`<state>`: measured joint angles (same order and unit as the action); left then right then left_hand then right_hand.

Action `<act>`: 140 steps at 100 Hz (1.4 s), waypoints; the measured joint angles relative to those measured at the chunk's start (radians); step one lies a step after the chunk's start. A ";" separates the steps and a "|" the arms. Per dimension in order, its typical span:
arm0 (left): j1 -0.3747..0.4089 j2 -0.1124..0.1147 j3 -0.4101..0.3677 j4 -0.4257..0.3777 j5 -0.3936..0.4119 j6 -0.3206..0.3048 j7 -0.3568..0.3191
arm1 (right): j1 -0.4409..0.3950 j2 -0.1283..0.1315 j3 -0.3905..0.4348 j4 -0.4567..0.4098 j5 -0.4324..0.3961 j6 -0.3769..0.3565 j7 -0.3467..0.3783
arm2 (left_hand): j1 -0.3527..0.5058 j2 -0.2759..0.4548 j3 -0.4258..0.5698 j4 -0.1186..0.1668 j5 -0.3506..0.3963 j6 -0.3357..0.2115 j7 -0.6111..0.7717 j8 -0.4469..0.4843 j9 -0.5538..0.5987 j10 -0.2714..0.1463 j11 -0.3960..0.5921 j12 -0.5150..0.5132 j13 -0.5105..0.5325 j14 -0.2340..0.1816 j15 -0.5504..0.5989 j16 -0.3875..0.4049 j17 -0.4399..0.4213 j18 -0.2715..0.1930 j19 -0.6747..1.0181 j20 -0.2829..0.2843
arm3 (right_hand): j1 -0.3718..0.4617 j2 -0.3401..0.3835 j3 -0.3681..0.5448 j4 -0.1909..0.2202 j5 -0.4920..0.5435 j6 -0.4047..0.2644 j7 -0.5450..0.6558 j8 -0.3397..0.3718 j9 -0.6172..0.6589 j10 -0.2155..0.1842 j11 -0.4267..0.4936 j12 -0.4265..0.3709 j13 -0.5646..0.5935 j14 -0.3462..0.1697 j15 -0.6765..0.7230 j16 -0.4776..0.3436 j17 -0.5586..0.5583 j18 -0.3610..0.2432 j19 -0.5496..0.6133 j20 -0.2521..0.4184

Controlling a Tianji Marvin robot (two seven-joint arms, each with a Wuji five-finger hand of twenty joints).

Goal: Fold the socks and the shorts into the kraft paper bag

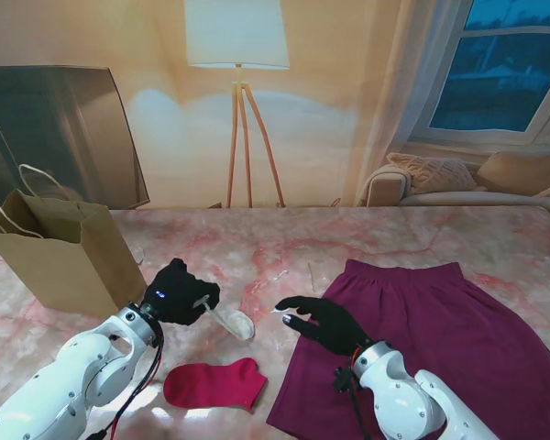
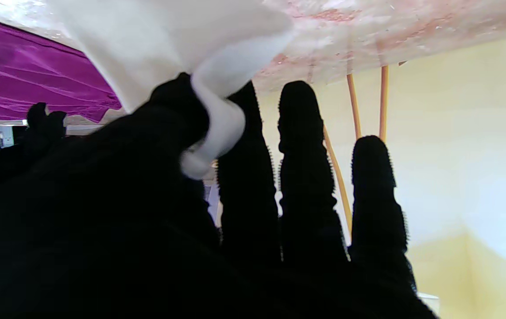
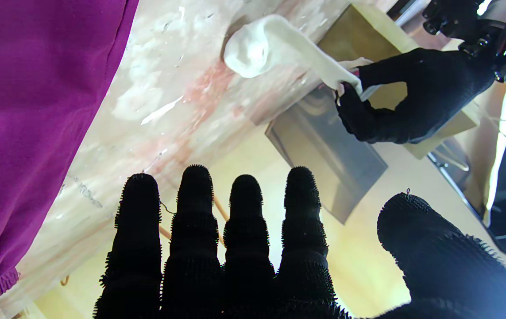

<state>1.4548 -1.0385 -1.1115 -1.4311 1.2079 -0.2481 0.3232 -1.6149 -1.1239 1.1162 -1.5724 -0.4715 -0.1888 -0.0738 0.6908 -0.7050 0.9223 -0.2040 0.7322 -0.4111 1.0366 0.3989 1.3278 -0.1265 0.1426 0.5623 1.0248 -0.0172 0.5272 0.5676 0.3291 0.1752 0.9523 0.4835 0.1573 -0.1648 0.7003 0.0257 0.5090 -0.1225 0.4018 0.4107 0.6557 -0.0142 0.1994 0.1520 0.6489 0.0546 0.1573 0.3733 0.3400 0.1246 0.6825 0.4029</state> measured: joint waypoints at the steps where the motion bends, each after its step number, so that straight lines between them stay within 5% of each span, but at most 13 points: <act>1: 0.000 0.000 0.000 0.000 -0.001 -0.004 -0.001 | 0.000 0.000 0.000 0.000 0.000 0.000 0.000 | 0.000 0.000 0.000 0.000 0.000 0.000 0.000 -0.006 0.000 0.000 0.000 0.000 0.000 0.000 0.000 -0.001 0.000 0.000 0.000 0.000 | 0.000 0.000 0.000 0.000 0.000 0.000 0.000 0.000 0.000 0.000 0.000 0.000 0.000 0.000 0.000 0.000 0.000 0.000 0.000 0.000; 28: -0.040 0.013 0.058 0.036 0.024 -0.070 0.025 | -0.004 0.000 0.003 0.000 0.002 0.000 0.001 | -0.017 -0.118 0.028 -0.032 0.153 -0.027 -0.004 -0.127 -0.032 -0.004 0.098 0.224 -0.099 0.001 -0.004 0.040 -0.043 0.016 -0.009 0.000 | 0.000 0.000 0.000 0.000 0.000 0.000 0.000 0.000 0.000 0.000 0.000 0.000 0.000 0.000 0.000 0.000 0.000 0.000 0.000 0.000; 44: -0.055 0.024 0.082 0.036 0.053 -0.118 0.016 | -0.009 0.000 0.009 -0.003 0.003 0.001 0.006 | -0.023 -0.129 0.028 -0.045 0.166 -0.033 -0.006 -0.166 -0.086 -0.016 0.151 0.376 -0.153 0.003 -0.002 0.098 -0.052 0.017 -0.024 0.000 | 0.000 0.000 0.000 0.000 0.000 0.000 0.000 0.000 0.000 0.000 0.000 0.000 0.000 0.000 0.000 0.000 0.000 0.000 0.000 0.000; 88: -0.149 0.053 0.248 0.058 0.129 -0.128 0.058 | -0.007 0.000 0.007 0.000 0.008 -0.001 0.004 | -0.025 -0.117 0.028 -0.045 0.166 -0.024 -0.029 -0.190 -0.124 -0.019 0.154 0.400 -0.181 0.003 0.000 0.107 -0.076 0.016 -0.035 0.000 | 0.000 0.000 0.000 0.000 0.000 0.000 0.000 0.000 0.000 0.000 0.000 0.000 0.000 0.000 0.000 0.000 0.000 0.000 0.000 0.000; 112: -0.265 0.049 0.412 0.153 0.057 -0.086 0.082 | -0.010 0.000 0.009 -0.001 0.009 -0.002 0.005 | -0.025 -0.113 0.028 -0.045 0.166 -0.016 -0.030 -0.190 -0.137 -0.020 0.154 0.414 -0.211 0.003 -0.001 0.108 -0.087 0.015 -0.048 0.000 | 0.000 0.000 0.000 0.000 0.000 0.000 0.000 0.000 0.000 0.000 0.000 0.000 0.000 0.000 0.009 0.000 0.000 0.000 0.000 0.000; 140: -0.322 0.038 0.480 0.187 0.051 -0.063 0.088 | -0.015 0.000 0.014 -0.002 0.012 -0.002 0.009 | -0.025 -0.098 0.028 -0.045 0.164 -0.009 -0.039 -0.176 -0.137 -0.020 0.154 0.417 -0.211 0.003 -0.001 0.108 -0.089 0.015 -0.051 0.000 | 0.000 0.000 0.000 0.000 0.000 0.000 0.000 0.000 0.000 0.000 0.000 0.000 0.000 0.000 0.009 0.000 0.000 0.000 0.000 0.000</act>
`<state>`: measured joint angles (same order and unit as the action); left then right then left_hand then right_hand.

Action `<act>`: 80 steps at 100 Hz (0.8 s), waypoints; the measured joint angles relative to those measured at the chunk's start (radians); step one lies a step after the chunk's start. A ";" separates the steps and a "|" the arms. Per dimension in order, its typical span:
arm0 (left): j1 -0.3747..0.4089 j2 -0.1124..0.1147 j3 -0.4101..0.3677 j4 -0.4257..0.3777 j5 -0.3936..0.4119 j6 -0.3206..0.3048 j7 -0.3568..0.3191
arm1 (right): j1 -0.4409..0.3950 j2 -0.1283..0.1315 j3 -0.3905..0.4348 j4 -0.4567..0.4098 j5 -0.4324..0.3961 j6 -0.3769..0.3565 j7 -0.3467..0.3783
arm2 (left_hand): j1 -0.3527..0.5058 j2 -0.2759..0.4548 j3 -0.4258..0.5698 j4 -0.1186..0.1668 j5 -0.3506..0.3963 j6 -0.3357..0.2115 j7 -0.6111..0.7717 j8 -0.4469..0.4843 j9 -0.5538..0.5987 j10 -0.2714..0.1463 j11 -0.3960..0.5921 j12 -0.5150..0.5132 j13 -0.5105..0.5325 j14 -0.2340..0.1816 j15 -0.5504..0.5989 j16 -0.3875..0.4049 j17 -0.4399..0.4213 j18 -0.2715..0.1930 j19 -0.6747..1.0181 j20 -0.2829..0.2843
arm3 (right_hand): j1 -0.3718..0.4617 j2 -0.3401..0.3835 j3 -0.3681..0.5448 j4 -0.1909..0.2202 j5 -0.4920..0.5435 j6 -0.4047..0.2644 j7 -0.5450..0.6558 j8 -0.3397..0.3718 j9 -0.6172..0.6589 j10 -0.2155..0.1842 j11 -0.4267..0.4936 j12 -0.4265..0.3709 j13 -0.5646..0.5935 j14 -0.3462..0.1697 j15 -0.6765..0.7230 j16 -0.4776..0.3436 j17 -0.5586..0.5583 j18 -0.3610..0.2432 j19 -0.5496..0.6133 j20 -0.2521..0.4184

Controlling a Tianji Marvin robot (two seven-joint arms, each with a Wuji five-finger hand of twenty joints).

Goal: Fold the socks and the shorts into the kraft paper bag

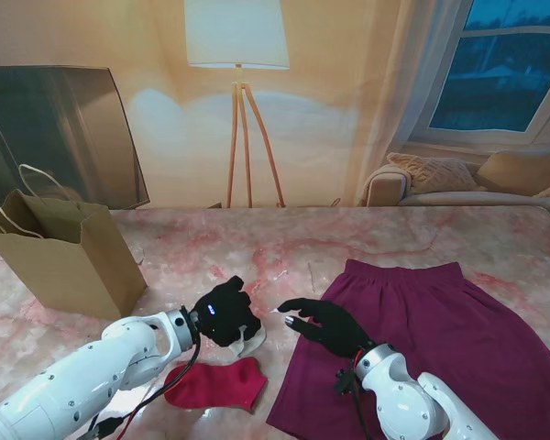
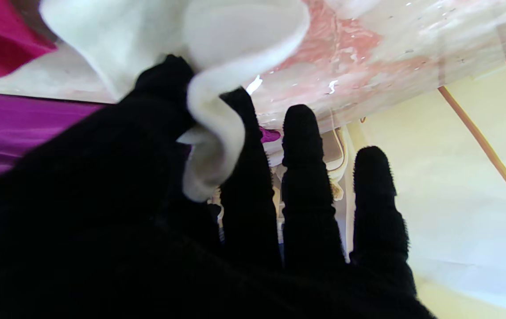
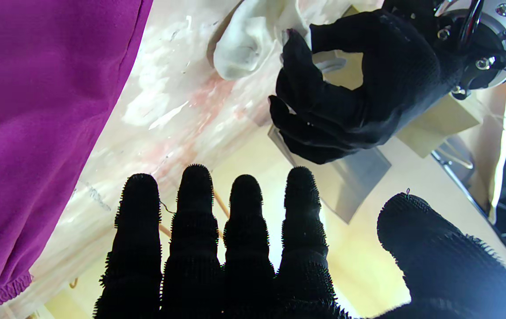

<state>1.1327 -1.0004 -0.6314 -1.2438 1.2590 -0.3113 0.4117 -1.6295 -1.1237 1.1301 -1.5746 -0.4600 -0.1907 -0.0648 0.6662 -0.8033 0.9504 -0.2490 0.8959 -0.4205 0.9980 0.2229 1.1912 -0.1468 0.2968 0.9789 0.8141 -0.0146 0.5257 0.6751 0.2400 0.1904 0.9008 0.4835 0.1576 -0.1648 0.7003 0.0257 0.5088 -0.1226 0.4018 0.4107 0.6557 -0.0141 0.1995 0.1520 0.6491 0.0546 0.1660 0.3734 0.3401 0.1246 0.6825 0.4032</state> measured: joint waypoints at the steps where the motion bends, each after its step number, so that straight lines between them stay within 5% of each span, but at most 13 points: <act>1: 0.001 -0.001 -0.003 0.000 0.000 0.000 -0.001 | 0.000 0.000 0.000 0.000 0.000 0.000 0.000 | 0.000 0.000 0.000 0.000 0.000 0.000 0.000 0.000 0.000 0.000 0.000 0.001 0.000 0.000 0.000 0.000 0.000 0.000 -0.001 0.000 | 0.000 0.000 0.000 0.000 0.000 0.000 0.000 0.000 0.000 0.000 0.000 0.000 0.000 0.000 0.000 0.000 0.000 0.000 0.000 0.000; 14: 0.022 -0.005 -0.041 -0.010 0.003 -0.005 -0.008 | -0.003 0.000 0.004 -0.002 0.002 0.000 0.009 | 0.000 0.002 0.000 0.000 -0.045 0.042 -0.046 0.021 -0.047 0.000 0.000 -0.002 -0.026 0.000 -0.023 0.000 -0.012 0.000 -0.007 0.000 | 0.000 0.000 0.000 0.000 0.000 0.000 0.000 0.000 0.000 0.000 0.000 0.000 0.000 0.000 0.000 0.000 0.000 0.000 0.000 0.000; 22: 0.023 -0.004 -0.034 -0.012 0.008 0.004 0.001 | -0.005 0.001 0.004 -0.003 0.004 0.000 0.012 | -0.065 0.035 0.039 0.000 -0.127 0.128 -0.216 0.095 -0.216 0.000 0.045 -0.269 -0.088 0.000 -0.069 -0.022 -0.026 -0.002 -0.023 0.000 | 0.000 0.000 0.000 0.000 0.000 0.000 0.000 0.000 0.000 0.000 0.000 0.000 0.000 0.000 0.000 0.000 0.000 0.000 0.000 0.000; 25: 0.025 -0.003 -0.035 -0.014 0.014 0.009 0.003 | -0.005 0.001 0.004 -0.004 0.004 0.000 0.012 | -0.098 0.056 0.065 0.021 -0.158 0.161 -0.267 0.108 -0.266 0.014 0.046 -0.358 -0.105 0.000 -0.082 -0.034 -0.031 -0.002 -0.029 0.000 | 0.000 0.000 0.000 0.000 0.000 0.000 0.000 0.000 0.000 0.000 0.000 0.000 0.000 0.000 0.000 0.000 0.000 0.000 0.000 0.000; 41: 0.039 -0.003 -0.046 -0.029 0.022 0.017 0.002 | -0.005 0.001 0.004 -0.003 0.004 -0.003 0.009 | -0.184 0.067 0.076 0.034 -0.332 0.260 -0.485 0.108 -0.517 0.088 -0.045 -0.583 -0.253 0.009 -0.205 -0.161 -0.096 -0.004 -0.090 -0.016 | 0.000 0.000 0.000 0.000 0.000 0.000 0.000 0.000 0.000 0.000 0.000 0.000 0.000 0.000 0.000 0.000 0.000 0.000 0.000 0.000; 63: 0.063 -0.004 -0.084 -0.055 0.017 0.006 -0.029 | -0.005 0.001 0.005 -0.002 0.005 -0.006 0.009 | -0.232 0.084 0.076 0.034 -0.367 0.286 -0.543 0.080 -0.615 0.108 -0.066 -0.651 -0.332 0.021 -0.257 -0.252 -0.160 -0.004 -0.162 -0.053 | 0.000 0.000 0.000 0.000 0.000 0.000 0.000 0.000 0.000 0.000 0.000 0.000 0.000 0.000 0.000 0.000 0.000 0.000 0.000 0.000; 80: 0.083 -0.023 -0.119 -0.040 -0.086 -0.015 -0.042 | -0.006 0.001 0.007 -0.002 0.004 -0.006 0.009 | -0.262 0.130 0.074 0.034 -0.382 0.312 -0.556 0.079 -0.624 0.110 -0.066 -0.660 -0.333 0.022 -0.257 -0.255 -0.162 -0.004 -0.169 -0.061 | 0.000 0.000 0.000 0.000 0.000 0.000 0.000 0.000 0.000 0.000 0.000 0.000 0.000 0.000 0.000 0.000 0.000 0.000 0.000 0.000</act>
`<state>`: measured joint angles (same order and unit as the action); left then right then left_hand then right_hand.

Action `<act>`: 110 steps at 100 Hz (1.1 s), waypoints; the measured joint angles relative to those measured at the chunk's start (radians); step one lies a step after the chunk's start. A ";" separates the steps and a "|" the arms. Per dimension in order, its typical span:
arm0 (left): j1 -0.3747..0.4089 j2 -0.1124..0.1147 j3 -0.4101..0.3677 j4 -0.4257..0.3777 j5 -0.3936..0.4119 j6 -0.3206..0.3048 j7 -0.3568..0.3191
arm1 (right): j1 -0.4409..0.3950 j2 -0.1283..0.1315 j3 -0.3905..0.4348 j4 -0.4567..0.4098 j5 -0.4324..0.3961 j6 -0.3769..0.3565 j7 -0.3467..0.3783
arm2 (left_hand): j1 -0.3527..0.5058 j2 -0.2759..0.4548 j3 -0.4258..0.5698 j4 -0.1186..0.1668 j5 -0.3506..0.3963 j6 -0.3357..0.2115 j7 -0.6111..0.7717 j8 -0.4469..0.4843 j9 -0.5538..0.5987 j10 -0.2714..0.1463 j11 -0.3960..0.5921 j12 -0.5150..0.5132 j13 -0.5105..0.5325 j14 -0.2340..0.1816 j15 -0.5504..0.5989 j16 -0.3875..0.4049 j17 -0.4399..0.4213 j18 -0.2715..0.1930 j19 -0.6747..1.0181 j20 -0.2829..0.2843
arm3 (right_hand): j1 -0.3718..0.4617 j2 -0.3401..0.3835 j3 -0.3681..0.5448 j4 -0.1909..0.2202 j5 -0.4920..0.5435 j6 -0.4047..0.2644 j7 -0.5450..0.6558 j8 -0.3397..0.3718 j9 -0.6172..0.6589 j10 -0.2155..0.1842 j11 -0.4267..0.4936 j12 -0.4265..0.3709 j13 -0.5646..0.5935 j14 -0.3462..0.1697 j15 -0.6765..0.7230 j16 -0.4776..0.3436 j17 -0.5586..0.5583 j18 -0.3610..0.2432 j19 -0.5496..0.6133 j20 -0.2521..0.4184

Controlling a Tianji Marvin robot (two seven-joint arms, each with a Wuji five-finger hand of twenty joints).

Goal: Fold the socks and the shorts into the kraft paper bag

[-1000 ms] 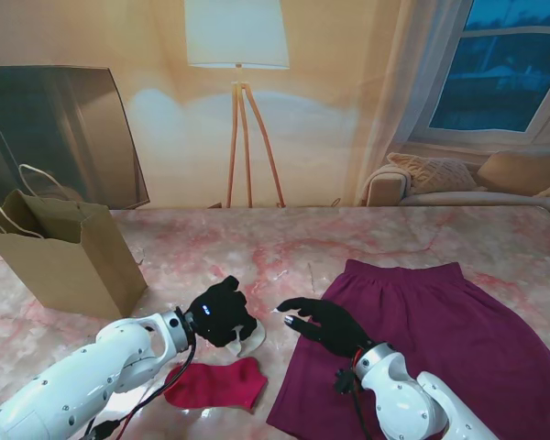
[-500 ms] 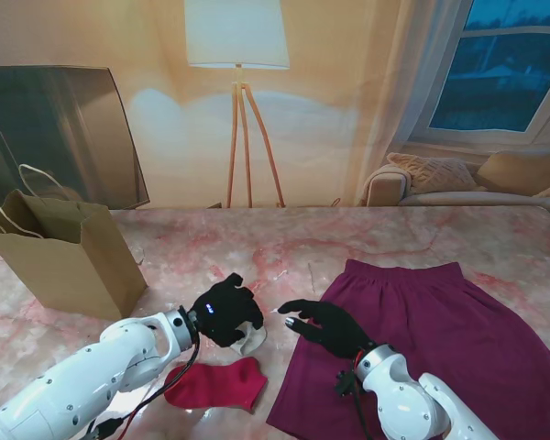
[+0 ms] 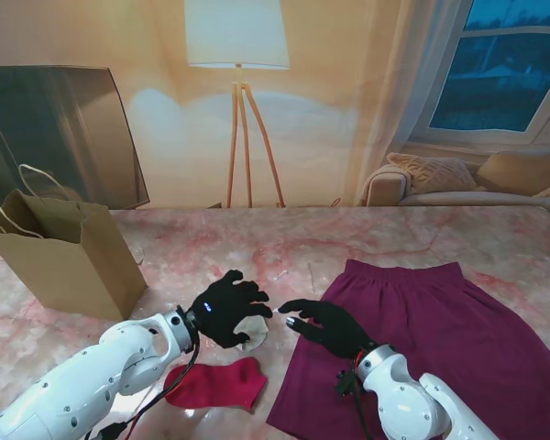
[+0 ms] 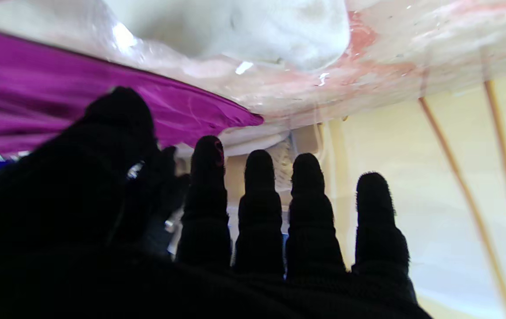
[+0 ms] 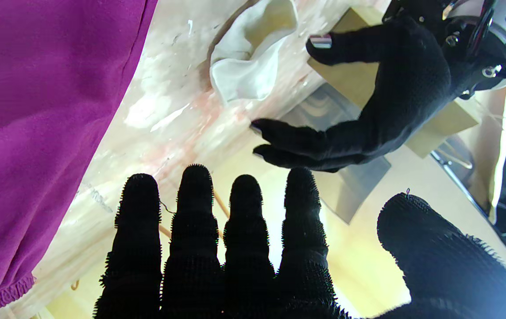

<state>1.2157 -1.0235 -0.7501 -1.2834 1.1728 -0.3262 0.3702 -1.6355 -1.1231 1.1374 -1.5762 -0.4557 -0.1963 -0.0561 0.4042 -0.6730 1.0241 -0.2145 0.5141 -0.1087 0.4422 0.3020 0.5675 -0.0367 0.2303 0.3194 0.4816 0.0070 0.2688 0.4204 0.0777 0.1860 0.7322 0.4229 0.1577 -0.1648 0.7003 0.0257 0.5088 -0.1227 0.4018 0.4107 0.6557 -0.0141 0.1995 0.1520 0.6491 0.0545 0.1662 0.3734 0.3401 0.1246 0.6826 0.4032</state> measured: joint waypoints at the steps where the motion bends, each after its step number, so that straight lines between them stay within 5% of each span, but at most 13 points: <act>1: 0.006 -0.004 -0.013 -0.001 -0.010 -0.004 -0.008 | 0.000 0.000 0.000 0.000 0.000 0.000 0.000 | 0.000 0.003 0.000 0.000 0.000 0.002 0.000 0.000 0.000 0.000 0.000 0.000 0.000 0.000 0.000 0.000 0.000 0.000 -0.001 0.000 | 0.000 0.000 0.000 0.000 0.000 0.000 0.000 0.000 0.000 0.000 0.000 0.000 0.000 0.000 0.000 0.000 0.000 0.000 0.000 0.000; 10: 0.058 -0.027 -0.102 -0.022 -0.091 -0.014 -0.098 | 0.000 0.000 0.000 0.000 -0.001 0.000 0.000 | 0.000 0.062 -0.018 0.000 0.000 0.039 0.000 -0.009 0.000 0.026 0.000 0.000 0.000 0.021 0.000 0.000 0.000 0.001 -0.008 0.000 | 0.000 0.000 0.000 0.000 0.000 0.000 0.000 0.000 0.000 0.000 0.000 0.000 0.000 0.000 0.000 0.000 0.000 0.000 0.000 0.000; 21: 0.073 -0.033 -0.089 -0.030 -0.198 0.054 -0.131 | -0.001 0.000 0.001 0.000 -0.001 -0.001 0.000 | 0.009 0.088 -0.040 0.009 0.001 0.049 0.000 -0.009 0.000 0.036 0.000 0.000 0.003 0.033 0.011 0.002 0.028 0.001 0.003 0.000 | 0.000 0.000 0.000 0.000 0.000 0.000 0.000 0.000 0.000 0.000 0.000 0.000 0.000 0.000 0.000 0.000 0.000 0.000 0.000 0.000; 33: 0.109 -0.060 -0.149 -0.030 -0.215 0.078 -0.127 | -0.002 0.000 0.001 0.000 0.000 -0.001 0.000 | 0.042 0.087 -0.040 0.009 0.003 0.022 0.196 0.119 0.028 0.039 0.093 0.126 0.066 0.039 0.114 0.123 0.073 0.004 0.044 0.039 | 0.000 0.000 0.000 0.000 0.000 0.000 0.000 0.000 0.000 0.000 0.000 0.000 0.000 0.000 0.000 0.000 0.000 0.000 0.000 0.000; 45: 0.137 -0.064 -0.173 -0.030 -0.214 0.070 -0.064 | -0.004 0.000 0.001 0.000 0.001 -0.001 0.000 | 0.052 0.050 -0.037 0.009 0.000 -0.039 0.385 0.279 0.097 0.027 0.201 0.295 0.109 0.039 0.220 0.259 0.100 0.004 0.096 0.072 | 0.000 0.000 0.000 0.000 0.000 0.000 0.000 0.000 0.000 0.000 0.000 0.000 0.000 0.000 0.000 0.000 0.000 0.000 0.000 0.000; 57: 0.180 -0.068 -0.230 -0.042 -0.205 0.049 -0.046 | -0.004 0.000 0.001 0.000 0.003 -0.001 0.002 | 0.052 0.033 -0.031 0.009 0.018 -0.052 0.412 0.307 0.120 0.022 0.222 0.335 0.121 0.039 0.243 0.302 0.110 0.004 0.112 0.083 | 0.000 0.000 0.000 0.000 0.000 0.000 0.000 0.000 0.000 0.000 0.000 0.000 0.000 0.000 0.000 0.000 0.000 0.000 0.000 0.000; 70: 0.225 -0.061 -0.290 -0.068 -0.181 -0.015 -0.079 | -0.004 0.000 -0.001 0.000 0.004 -0.001 0.002 | 0.052 0.022 -0.030 0.009 0.082 -0.014 0.238 0.169 0.126 0.022 0.133 0.257 0.119 0.039 0.194 0.276 0.101 0.003 0.090 0.083 | 0.000 0.000 0.000 0.000 0.000 0.000 0.000 0.000 0.000 0.000 0.000 0.000 0.000 0.000 0.000 0.000 0.000 0.000 0.000 0.000; 84: 0.269 -0.042 -0.344 -0.126 -0.190 -0.042 -0.235 | -0.003 0.000 -0.005 0.000 0.003 -0.001 0.001 | 0.052 0.022 -0.031 0.015 0.078 0.037 0.079 0.049 0.111 0.022 0.022 0.105 0.106 0.039 0.080 0.144 0.074 -0.008 0.024 0.073 | 0.000 0.000 0.000 0.000 0.000 0.000 0.000 0.000 0.000 0.000 0.000 0.000 0.000 0.000 0.000 0.000 0.000 0.000 0.000 0.000; 110: 0.252 -0.022 -0.297 -0.091 -0.176 -0.035 -0.218 | 0.010 0.000 -0.020 0.008 0.006 -0.002 -0.002 | 0.053 0.029 -0.032 0.026 -0.035 0.076 -0.093 -0.044 -0.004 0.022 -0.023 0.028 0.016 0.039 0.029 0.096 0.036 -0.009 -0.013 0.072 | 0.000 0.000 0.000 0.000 0.000 0.000 0.000 0.000 0.000 0.000 0.003 0.000 0.000 0.000 0.000 0.000 0.000 0.000 0.000 0.000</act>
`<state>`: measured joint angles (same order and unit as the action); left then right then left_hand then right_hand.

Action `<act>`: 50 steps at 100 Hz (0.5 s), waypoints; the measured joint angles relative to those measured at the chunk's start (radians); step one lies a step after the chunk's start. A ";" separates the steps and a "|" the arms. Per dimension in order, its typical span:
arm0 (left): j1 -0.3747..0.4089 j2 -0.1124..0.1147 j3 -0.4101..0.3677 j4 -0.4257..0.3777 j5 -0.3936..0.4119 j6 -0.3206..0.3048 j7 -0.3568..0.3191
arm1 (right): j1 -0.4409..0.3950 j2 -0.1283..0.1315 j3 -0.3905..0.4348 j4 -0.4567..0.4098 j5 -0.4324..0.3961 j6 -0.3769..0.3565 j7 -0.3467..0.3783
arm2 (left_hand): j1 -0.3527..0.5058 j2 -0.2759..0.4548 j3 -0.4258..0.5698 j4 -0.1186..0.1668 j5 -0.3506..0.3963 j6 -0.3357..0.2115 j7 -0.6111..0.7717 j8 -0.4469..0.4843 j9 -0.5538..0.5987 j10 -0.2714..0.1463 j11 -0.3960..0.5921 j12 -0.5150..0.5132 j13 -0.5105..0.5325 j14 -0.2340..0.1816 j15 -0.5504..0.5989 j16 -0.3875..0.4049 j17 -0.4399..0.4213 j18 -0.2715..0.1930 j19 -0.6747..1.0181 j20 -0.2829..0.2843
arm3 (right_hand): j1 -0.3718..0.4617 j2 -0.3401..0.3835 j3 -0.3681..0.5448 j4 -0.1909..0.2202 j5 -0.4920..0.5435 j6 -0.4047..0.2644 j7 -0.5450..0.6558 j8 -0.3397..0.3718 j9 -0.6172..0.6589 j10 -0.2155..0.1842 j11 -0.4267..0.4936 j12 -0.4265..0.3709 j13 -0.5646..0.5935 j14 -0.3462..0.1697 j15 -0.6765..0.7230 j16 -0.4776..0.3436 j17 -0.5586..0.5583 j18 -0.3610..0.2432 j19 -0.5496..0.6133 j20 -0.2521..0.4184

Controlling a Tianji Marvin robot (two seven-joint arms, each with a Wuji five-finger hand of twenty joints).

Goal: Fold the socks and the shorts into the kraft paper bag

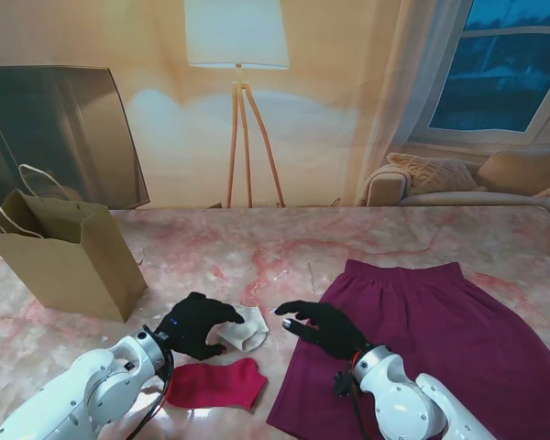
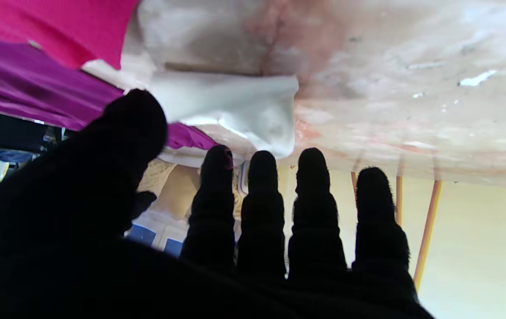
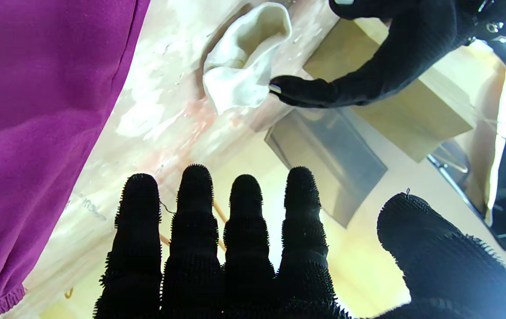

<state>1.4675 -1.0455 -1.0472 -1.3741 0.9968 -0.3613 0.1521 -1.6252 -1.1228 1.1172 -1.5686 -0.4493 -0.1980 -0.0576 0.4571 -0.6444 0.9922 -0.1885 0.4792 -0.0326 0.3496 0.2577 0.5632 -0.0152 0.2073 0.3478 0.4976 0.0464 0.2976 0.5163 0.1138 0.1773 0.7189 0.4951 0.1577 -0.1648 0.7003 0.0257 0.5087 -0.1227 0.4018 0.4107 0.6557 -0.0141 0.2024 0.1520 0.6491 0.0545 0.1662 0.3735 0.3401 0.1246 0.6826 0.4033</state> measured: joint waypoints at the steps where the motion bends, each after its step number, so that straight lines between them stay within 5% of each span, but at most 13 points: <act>1: -0.002 0.000 0.004 0.002 0.002 0.001 0.001 | 0.000 0.000 0.000 0.000 0.000 0.000 0.000 | 0.000 0.000 -0.005 0.000 0.000 0.000 0.000 -0.002 0.004 0.000 0.000 0.002 -0.005 0.000 0.000 0.000 -0.002 0.000 0.000 0.000 | 0.000 0.000 0.000 0.000 0.000 0.000 0.000 0.000 0.000 0.000 0.000 0.000 0.000 0.000 0.000 0.000 0.000 0.000 0.000 0.000; 38: -0.081 0.004 0.128 0.065 0.015 0.076 0.005 | -0.002 0.000 0.005 0.000 0.011 -0.003 0.005 | 0.027 0.006 -0.010 0.008 -0.036 -0.004 -0.022 -0.021 -0.048 0.000 0.000 0.023 -0.060 0.009 0.001 0.008 -0.035 0.000 -0.023 0.000 | 0.000 0.000 0.000 0.000 0.000 0.000 0.000 0.000 0.000 0.000 0.009 0.008 0.009 0.000 0.000 0.000 0.000 0.000 0.000 0.000; 50: -0.114 0.004 0.181 0.103 0.025 0.102 0.065 | -0.003 0.000 0.007 0.000 0.013 -0.007 0.003 | 0.027 -0.021 -0.010 0.008 -0.032 -0.012 -0.012 -0.020 -0.047 0.000 0.008 0.038 -0.059 0.009 0.011 0.015 -0.025 -0.001 -0.015 0.000 | 0.000 0.000 0.000 0.000 0.000 0.000 0.000 0.000 0.000 0.000 0.009 0.008 0.009 0.000 0.000 0.000 0.000 0.000 0.000 0.000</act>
<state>1.3531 -1.0418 -0.8660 -1.2715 1.0222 -0.2596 0.2176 -1.6285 -1.1232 1.1242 -1.5688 -0.4368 -0.2050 -0.0541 0.4839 -0.6658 0.9826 -0.1806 0.4470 -0.0451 0.3373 0.2381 0.5160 -0.0152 0.2157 0.3861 0.4385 0.0555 0.3087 0.5311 0.0884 0.1765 0.7040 0.4950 0.1578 -0.1648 0.7003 0.0257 0.5087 -0.1227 0.4018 0.4107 0.6557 -0.0141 0.2119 0.1604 0.6585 0.0546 0.1663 0.3735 0.3401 0.1248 0.6826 0.4033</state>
